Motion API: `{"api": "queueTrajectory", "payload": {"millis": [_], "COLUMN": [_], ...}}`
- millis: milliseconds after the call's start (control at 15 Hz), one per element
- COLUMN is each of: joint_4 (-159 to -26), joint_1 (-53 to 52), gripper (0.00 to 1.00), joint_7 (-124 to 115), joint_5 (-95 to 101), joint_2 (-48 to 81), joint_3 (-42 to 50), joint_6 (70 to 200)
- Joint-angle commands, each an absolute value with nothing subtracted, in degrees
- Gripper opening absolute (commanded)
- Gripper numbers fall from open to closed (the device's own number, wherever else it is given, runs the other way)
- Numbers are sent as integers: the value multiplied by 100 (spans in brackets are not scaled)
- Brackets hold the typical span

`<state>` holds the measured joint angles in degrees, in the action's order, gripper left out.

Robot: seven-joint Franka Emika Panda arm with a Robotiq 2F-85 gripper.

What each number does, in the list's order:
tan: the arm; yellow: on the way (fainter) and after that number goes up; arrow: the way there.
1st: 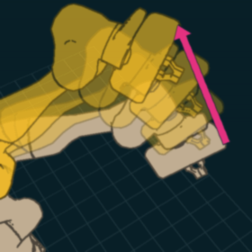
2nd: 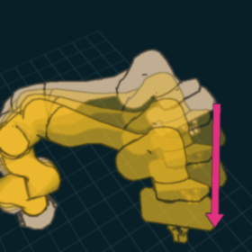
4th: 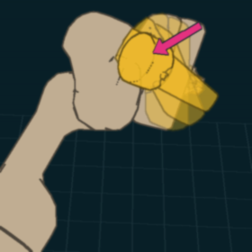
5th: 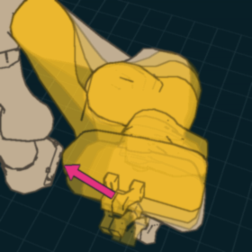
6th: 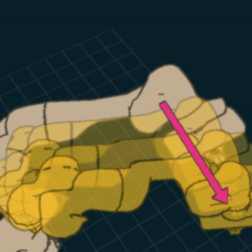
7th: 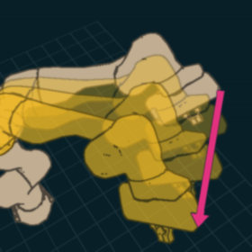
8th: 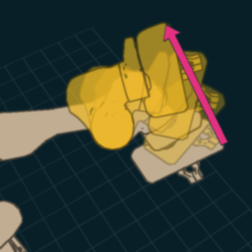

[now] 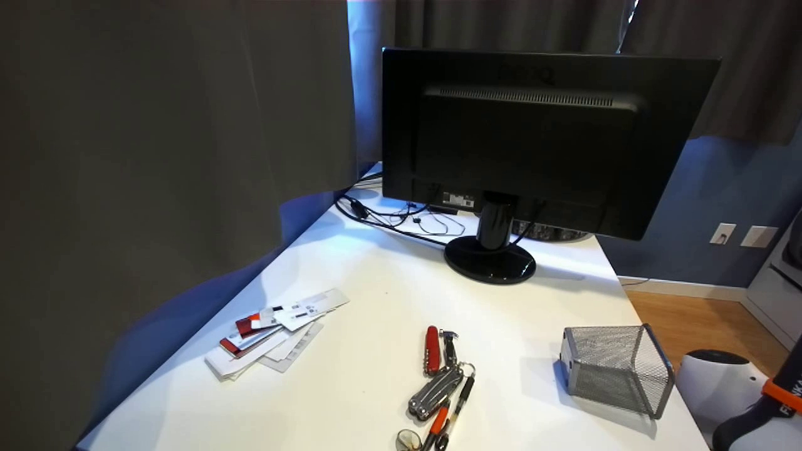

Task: Take the pen out of the drawer and put it into the basket

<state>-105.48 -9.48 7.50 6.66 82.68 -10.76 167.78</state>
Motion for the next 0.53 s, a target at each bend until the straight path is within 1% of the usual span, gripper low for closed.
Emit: {"api": "queueTrajectory", "payload": {"millis": [0,200,267,400,467], "joint_4": [-10361,-10297,-10272,-10226,-10206], "joint_1": [-1337,-1549,-1636,-1774,-1819], "gripper": [100,100,82,67,66], "joint_7": [370,167,108,-4,-54], "joint_5": [575,554,551,542,537], "joint_2": [8446,8505,8508,8525,8533], "joint_3": [-846,-685,-630,-533,-502], "joint_6": [17141,17261,17266,17251,17255]}}
